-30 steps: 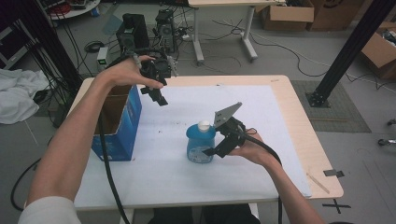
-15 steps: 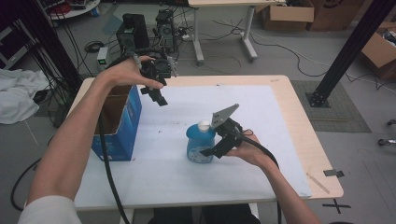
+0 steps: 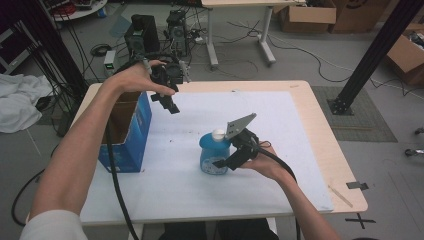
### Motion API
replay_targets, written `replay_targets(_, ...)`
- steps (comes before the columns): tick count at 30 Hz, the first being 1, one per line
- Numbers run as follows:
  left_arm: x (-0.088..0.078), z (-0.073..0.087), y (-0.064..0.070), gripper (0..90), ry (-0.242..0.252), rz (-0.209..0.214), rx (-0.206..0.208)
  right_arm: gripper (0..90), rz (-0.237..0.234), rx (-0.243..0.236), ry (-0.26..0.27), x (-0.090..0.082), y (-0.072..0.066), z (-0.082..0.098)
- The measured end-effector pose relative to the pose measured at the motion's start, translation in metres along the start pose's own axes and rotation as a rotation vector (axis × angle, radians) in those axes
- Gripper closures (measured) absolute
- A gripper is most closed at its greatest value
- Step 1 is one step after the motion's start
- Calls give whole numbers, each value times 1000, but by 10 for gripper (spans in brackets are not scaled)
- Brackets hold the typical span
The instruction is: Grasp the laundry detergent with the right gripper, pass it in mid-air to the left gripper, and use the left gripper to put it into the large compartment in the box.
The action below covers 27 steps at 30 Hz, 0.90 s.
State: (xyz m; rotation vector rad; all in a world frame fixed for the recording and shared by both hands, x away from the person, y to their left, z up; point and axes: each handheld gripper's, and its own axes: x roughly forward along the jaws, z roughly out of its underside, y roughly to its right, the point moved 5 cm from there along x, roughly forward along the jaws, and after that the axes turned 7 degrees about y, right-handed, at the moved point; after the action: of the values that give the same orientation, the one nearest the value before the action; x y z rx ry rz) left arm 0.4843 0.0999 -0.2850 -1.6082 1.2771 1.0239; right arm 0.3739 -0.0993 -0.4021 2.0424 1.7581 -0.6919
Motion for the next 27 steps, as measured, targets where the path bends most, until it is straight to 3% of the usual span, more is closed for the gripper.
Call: replay_targets(27, 0, 2, 3, 179, 6, 2, 5, 362, 14, -34, 24, 4, -1, 0)
